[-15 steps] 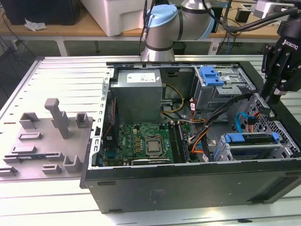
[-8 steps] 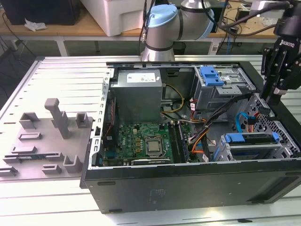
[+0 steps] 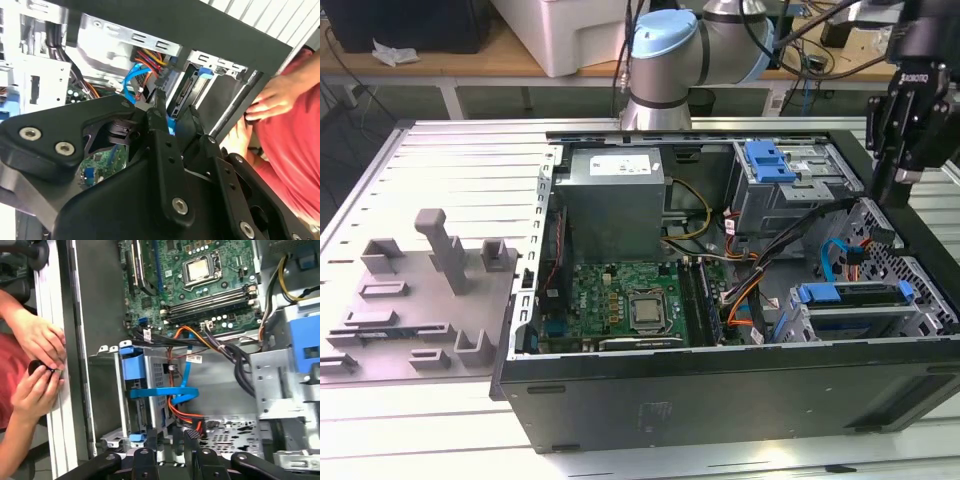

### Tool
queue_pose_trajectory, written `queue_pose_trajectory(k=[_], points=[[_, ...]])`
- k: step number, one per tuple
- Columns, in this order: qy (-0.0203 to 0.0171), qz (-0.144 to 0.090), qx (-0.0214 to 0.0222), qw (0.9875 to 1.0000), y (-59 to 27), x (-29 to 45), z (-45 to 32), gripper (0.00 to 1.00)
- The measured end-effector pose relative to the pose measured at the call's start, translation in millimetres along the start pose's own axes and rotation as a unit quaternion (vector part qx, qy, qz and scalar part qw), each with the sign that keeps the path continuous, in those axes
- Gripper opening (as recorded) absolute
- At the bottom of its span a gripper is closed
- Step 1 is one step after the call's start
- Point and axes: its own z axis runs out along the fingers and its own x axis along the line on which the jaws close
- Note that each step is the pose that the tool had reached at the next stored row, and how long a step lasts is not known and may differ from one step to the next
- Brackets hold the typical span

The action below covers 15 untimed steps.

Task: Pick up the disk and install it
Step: 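Insert the first disk wire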

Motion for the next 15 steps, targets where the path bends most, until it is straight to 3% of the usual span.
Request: queue_pose_trajectory(k=[2,7,12,15], points=[[0.0009,0.000,0.0001,1.0000,0.2,-6.2,2.0,0.35],[0.0018,-0.001,-0.0017,1.0000,-5.1,-13.3,12.4,0.35],[0.0021,-0.002,-0.0034,1.0000,-6.5,-17.8,21.8,0.35],[0.0031,-0.004,-0.0076,1.0000,-7.9,-18.5,23.7,0.35]])
